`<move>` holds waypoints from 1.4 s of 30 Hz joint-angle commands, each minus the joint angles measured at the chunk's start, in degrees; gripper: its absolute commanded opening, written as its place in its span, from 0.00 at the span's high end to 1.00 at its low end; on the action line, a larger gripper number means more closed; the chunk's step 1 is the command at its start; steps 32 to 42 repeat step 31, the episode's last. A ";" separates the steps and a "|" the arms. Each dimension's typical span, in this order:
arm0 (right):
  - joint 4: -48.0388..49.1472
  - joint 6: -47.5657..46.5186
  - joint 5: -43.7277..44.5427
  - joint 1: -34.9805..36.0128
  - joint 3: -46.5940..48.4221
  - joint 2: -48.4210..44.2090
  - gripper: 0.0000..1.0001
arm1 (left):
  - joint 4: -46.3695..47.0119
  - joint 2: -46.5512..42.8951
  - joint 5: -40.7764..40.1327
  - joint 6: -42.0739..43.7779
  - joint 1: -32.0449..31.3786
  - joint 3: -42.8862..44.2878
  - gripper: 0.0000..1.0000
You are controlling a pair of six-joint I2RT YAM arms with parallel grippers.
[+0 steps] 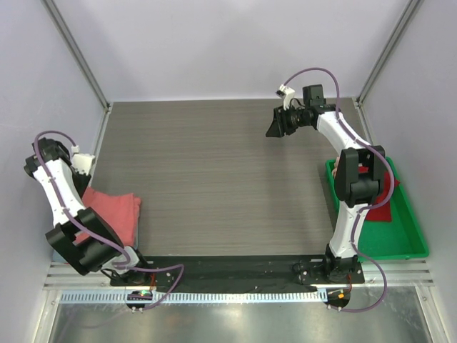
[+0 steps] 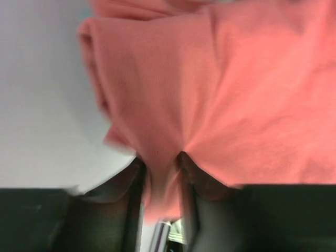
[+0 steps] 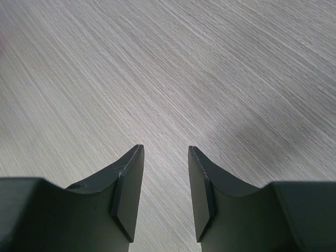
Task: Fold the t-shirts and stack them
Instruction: Neatly place the folded tshirt to the corner, then reset both grippers
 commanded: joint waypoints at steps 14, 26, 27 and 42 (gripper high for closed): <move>3.23 1.60 11.56 1.26 2.38 -4.21 0.22 | 25.72 1.28 1.42 -24.93 -26.64 12.47 0.00; 0.23 12.68 49.26 5.65 14.26 5.45 0.00 | 24.58 18.69 11.02 -42.09 -30.26 24.80 0.00; 0.24 11.90 48.48 6.00 14.25 5.45 0.00 | 24.40 18.96 9.01 -40.52 -31.74 24.80 0.00; 0.07 11.70 44.87 6.71 14.43 6.85 0.00 | 25.45 20.72 3.13 -37.43 -35.61 23.83 0.00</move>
